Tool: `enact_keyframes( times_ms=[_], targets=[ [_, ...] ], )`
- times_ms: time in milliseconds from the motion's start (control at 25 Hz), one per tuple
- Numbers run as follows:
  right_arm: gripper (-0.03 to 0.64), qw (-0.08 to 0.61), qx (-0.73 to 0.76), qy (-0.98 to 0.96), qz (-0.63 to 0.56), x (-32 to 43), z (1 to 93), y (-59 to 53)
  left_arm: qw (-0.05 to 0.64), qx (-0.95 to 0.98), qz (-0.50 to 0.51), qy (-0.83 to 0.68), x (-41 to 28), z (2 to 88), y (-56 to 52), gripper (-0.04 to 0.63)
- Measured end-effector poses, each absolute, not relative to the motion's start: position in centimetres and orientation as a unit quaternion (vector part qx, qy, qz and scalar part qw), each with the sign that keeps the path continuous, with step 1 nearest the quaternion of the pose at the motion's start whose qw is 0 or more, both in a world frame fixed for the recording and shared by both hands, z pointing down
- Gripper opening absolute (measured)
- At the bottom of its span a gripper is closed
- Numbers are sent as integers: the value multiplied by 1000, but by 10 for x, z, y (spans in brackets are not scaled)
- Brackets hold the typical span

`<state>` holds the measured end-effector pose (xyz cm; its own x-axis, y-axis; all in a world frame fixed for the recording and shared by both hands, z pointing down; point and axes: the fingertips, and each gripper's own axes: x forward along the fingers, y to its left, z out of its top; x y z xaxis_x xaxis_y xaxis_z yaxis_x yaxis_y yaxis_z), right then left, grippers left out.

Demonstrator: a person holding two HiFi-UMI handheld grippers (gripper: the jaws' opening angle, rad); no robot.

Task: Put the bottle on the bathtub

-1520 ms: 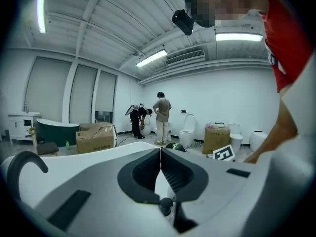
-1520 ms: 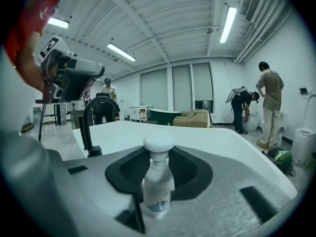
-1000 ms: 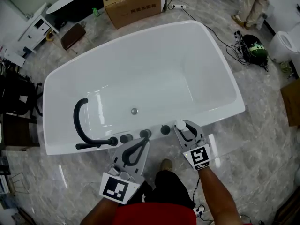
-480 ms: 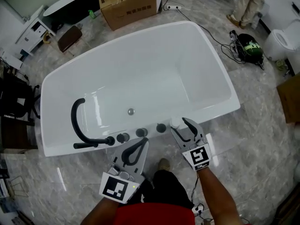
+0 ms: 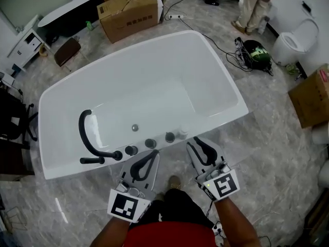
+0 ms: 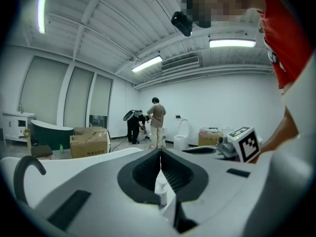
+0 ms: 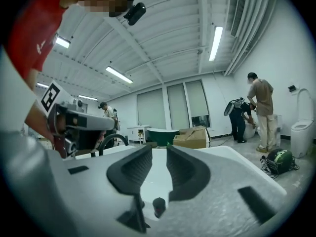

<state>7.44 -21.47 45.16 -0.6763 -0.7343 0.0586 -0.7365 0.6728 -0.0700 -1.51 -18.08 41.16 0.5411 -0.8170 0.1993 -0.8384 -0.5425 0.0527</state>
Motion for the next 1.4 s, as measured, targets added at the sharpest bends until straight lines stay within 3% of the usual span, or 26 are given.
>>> enact_keyframes(
  times_ms=[320,880,1400],
  targets=[
    [8,-20,425,-905,28,52,374,-132,44,889,33,-455,-26,363,-119,11],
    [5,-48,400,-915,23,22,312,-16,36,895,-11,-444,-28,307,-14,11],
    [3,-56,374,-926,7,40,305,12,17,876,-27,-481,-14,295,4,11]
  ],
)
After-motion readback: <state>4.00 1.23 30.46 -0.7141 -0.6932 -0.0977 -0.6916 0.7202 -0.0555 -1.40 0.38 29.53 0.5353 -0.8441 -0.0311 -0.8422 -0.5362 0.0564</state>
